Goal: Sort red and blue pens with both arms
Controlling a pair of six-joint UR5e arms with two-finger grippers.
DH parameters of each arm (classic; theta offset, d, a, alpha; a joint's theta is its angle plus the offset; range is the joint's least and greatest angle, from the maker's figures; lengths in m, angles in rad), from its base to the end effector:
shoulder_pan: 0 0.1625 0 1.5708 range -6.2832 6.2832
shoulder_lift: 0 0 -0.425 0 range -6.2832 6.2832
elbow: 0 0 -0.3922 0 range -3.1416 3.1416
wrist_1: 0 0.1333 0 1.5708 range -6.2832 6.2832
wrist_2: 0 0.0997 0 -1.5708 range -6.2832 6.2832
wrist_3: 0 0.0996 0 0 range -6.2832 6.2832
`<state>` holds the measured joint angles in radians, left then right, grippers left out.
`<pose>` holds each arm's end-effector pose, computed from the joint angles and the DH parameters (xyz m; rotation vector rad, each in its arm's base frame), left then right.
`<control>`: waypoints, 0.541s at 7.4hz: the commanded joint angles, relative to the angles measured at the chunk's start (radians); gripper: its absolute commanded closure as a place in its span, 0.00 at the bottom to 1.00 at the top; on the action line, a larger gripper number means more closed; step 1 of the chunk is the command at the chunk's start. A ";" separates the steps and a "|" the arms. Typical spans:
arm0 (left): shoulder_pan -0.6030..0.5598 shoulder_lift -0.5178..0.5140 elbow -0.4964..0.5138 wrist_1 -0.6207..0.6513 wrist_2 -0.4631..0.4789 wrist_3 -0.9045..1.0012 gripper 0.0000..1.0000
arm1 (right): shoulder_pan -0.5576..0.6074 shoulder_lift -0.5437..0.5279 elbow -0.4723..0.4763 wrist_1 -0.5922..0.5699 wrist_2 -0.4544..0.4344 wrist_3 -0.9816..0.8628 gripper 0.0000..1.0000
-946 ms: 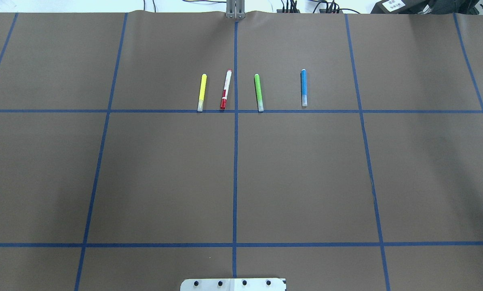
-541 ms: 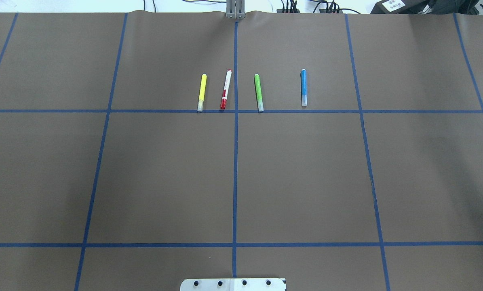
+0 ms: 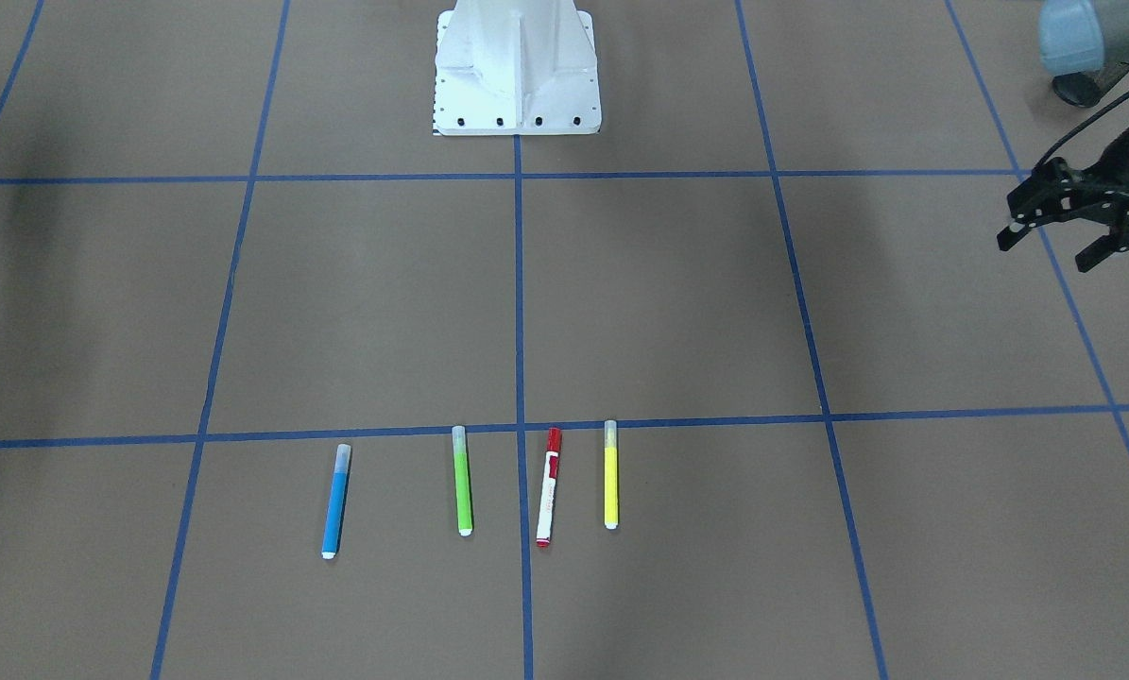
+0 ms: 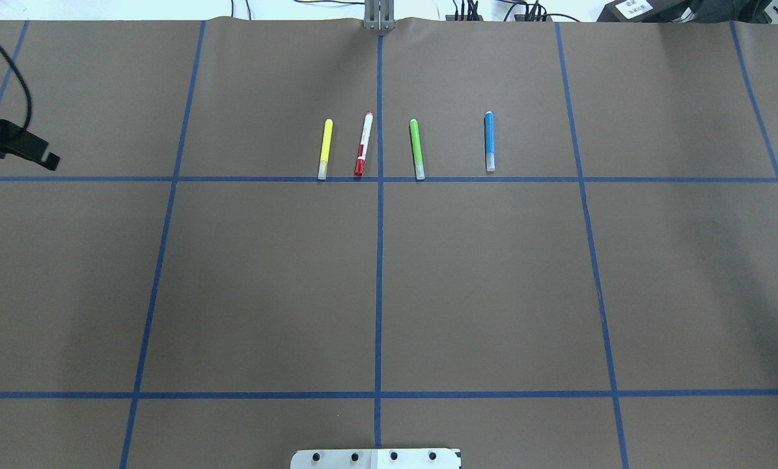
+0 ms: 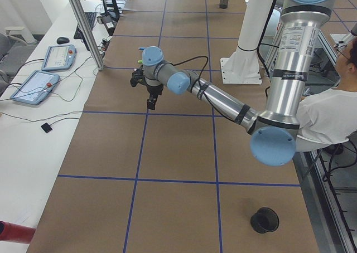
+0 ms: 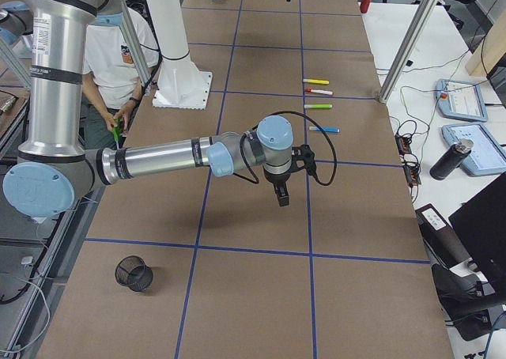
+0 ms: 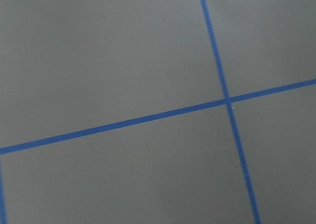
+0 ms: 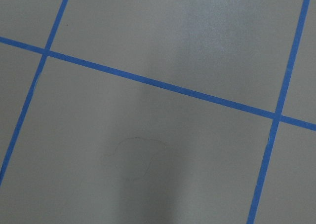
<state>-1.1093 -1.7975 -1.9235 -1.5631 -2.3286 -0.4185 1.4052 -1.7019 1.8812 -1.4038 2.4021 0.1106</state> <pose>0.1854 -0.5184 0.3688 0.1784 0.8989 0.2565 -0.0148 -0.4506 0.5432 0.2098 -0.8605 -0.1953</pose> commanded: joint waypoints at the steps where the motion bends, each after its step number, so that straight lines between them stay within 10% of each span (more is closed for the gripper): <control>1: 0.159 -0.303 0.099 0.280 0.116 -0.013 0.05 | -0.006 0.002 0.001 0.000 -0.001 0.006 0.00; 4: 0.236 -0.546 0.407 0.168 0.135 -0.070 0.05 | -0.006 0.005 0.004 0.000 -0.001 0.012 0.00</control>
<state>-0.9067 -2.2301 -1.6686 -1.3282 -2.2005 -0.4466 1.3992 -1.6983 1.8830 -1.4036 2.3997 0.1186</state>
